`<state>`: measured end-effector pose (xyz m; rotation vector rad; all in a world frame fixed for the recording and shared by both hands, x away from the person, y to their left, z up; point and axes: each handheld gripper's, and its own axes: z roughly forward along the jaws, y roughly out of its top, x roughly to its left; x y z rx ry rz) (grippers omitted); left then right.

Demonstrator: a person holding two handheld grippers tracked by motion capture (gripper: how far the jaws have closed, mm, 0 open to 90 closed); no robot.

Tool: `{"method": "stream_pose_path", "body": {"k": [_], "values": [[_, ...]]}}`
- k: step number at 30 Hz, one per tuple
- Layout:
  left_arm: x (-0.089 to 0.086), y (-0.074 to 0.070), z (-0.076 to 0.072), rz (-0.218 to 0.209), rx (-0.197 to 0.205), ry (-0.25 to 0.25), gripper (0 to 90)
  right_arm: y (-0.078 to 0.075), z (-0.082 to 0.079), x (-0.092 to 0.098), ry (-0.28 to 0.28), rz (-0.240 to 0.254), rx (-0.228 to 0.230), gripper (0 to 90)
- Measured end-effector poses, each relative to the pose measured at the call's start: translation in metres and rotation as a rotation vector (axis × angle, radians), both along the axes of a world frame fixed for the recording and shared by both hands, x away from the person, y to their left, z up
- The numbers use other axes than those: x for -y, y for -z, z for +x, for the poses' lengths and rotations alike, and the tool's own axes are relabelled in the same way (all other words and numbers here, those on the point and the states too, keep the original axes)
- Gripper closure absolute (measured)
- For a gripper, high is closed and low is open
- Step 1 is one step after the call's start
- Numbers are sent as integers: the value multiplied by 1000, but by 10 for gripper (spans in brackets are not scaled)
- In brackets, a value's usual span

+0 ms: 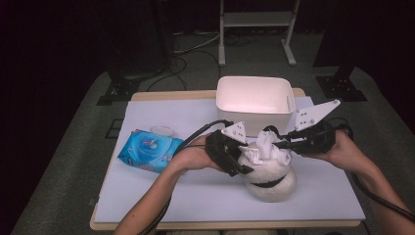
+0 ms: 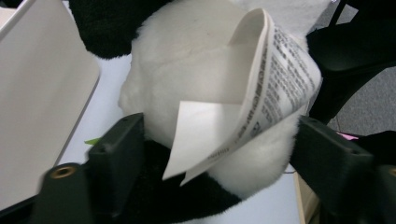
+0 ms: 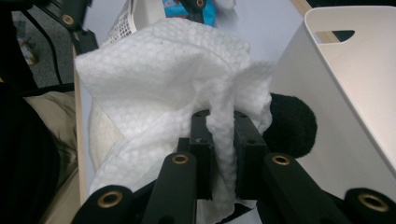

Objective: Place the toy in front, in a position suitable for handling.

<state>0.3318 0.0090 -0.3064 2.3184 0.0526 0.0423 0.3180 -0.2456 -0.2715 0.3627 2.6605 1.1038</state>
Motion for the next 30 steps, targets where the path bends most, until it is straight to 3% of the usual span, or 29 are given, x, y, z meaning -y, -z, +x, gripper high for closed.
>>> {"method": "stream_pose_path", "body": {"k": [4,11,19,24,27,30], "values": [[3,-1,0,-7,6,11,294,-4,-1,-2,-1,-13,12,799],[7,-4,0,-4,11,20,289,-10,-1,-14,-30,-40,21,798],[-1,-5,-1,-63,0,-1,243,-5,-3,0,-2,-53,9,801],[-7,-4,0,-51,3,-28,219,-3,-5,9,17,-47,13,801],[-10,3,2,-37,-20,-39,206,-2,-6,14,33,-40,15,801],[-12,11,4,-51,-43,-43,203,-1,-8,19,44,-33,14,801]]}}
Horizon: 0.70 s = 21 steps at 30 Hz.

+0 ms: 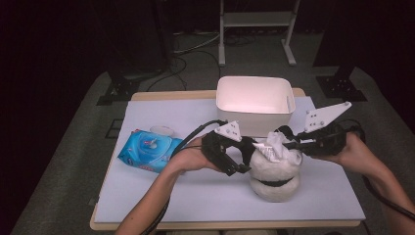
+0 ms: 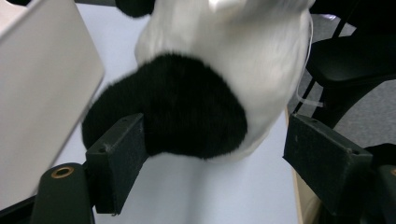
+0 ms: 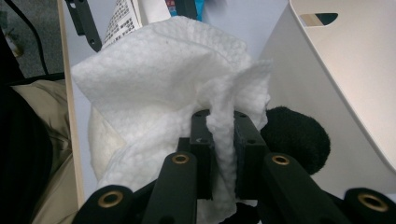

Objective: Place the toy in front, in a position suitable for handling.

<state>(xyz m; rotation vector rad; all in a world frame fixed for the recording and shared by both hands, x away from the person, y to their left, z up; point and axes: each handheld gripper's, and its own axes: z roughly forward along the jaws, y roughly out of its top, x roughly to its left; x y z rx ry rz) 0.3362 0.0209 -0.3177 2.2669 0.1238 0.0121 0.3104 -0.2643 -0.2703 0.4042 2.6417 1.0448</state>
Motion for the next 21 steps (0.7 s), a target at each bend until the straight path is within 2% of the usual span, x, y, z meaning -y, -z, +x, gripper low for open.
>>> {"method": "stream_pose_path", "body": {"k": [6,7,9,11,13,15,18,21], "values": [[2,13,2,29,-22,2,191,0,-3,6,10,0,2,801],[5,20,2,50,-39,5,178,0,-4,7,4,2,3,801],[9,26,2,49,-55,6,171,0,-7,7,6,7,-1,801],[13,30,4,32,-71,12,172,0,-8,7,-5,10,4,800],[16,32,5,5,-83,-3,174,0,-10,7,-4,8,14,799],[16,32,6,-38,-110,-11,230,-1,-10,7,-4,2,24,798],[15,28,7,-55,-100,-16,309,-2,-11,8,0,5,33,798],[10,21,9,-61,-89,-23,324,-5,-11,7,2,31,42,798]]}}
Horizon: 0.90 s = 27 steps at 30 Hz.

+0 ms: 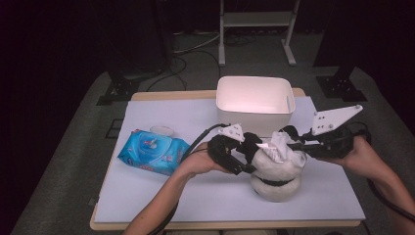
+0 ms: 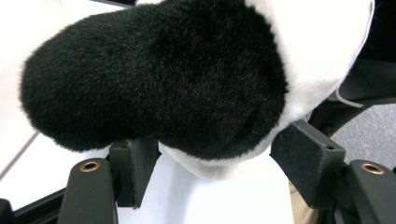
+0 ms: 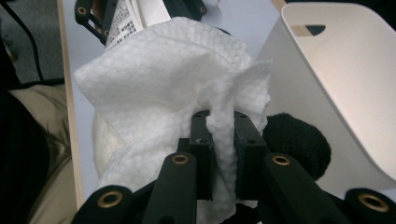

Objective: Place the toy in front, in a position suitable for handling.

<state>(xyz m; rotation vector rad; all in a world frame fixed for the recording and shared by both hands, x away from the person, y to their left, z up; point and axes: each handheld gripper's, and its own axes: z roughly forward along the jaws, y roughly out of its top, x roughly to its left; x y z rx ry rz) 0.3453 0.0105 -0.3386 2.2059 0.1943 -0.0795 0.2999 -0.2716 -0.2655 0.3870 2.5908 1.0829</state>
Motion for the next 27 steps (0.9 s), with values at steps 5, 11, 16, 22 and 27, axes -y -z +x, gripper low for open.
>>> {"method": "stream_pose_path", "body": {"k": [5,11,16,22,27], "values": [[-12,-8,2,-6,3,-14,327,-1,4,-8,-18,27,-4,798],[-26,-17,2,18,22,-33,328,-2,10,-23,-45,41,0,798],[-36,-23,2,39,42,-45,327,-2,15,-35,-64,59,-2,798],[-36,-10,2,-7,1,-42,276,3,16,-39,-63,40,-12,797],[-25,-7,3,13,-15,-11,198,8,15,-33,-60,56,-31,797]]}}
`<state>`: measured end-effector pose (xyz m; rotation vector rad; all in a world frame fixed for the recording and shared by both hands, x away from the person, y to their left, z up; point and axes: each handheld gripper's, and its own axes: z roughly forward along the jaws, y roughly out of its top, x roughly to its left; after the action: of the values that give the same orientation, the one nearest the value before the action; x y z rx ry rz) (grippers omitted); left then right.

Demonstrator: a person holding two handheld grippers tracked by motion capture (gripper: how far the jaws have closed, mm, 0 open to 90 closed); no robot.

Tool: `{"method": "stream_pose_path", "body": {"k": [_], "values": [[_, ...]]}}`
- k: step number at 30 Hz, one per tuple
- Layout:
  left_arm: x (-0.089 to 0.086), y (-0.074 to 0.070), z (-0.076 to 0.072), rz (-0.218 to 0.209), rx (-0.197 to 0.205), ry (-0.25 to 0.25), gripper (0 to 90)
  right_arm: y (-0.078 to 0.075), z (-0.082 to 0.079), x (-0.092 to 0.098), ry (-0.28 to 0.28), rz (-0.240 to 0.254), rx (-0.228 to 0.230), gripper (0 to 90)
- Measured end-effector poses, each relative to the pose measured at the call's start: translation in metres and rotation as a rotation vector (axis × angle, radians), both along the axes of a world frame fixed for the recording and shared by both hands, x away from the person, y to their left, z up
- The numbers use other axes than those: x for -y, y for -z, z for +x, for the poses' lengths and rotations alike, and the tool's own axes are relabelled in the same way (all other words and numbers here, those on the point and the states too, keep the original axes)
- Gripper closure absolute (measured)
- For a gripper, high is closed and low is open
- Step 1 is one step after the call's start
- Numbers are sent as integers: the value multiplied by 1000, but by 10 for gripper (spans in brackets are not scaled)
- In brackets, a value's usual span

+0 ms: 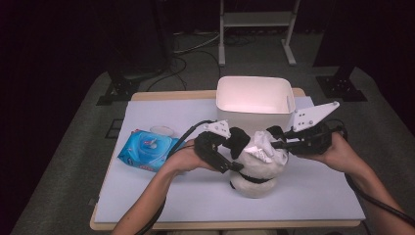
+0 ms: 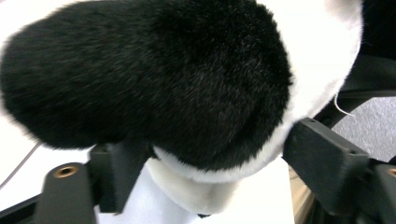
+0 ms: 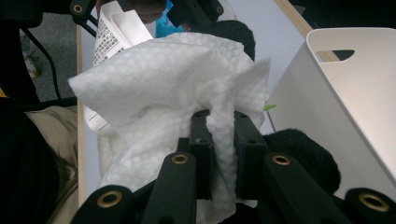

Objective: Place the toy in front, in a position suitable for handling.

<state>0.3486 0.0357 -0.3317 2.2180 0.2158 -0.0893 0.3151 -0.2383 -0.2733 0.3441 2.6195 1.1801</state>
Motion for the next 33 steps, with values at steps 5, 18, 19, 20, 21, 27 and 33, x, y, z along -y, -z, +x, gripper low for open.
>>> {"method": "stream_pose_path", "body": {"k": [5,18,19,20,21,27,33], "values": [[12,7,2,4,-26,-1,147,1,0,-5,-5,3,9,798],[-2,-4,1,-36,21,41,368,-6,-2,6,24,-3,24,796],[-4,-4,0,-37,22,39,368,-5,-3,7,28,-11,25,796],[-6,-3,-1,-37,24,41,370,-4,-3,9,34,-16,24,796],[-8,-2,-2,-36,28,50,372,-3,-4,12,40,-17,21,795],[-17,2,-7,-52,33,56,376,3,1,26,92,-32,3,793],[-16,1,-6,-51,37,63,376,6,14,27,111,-25,-16,793]]}}
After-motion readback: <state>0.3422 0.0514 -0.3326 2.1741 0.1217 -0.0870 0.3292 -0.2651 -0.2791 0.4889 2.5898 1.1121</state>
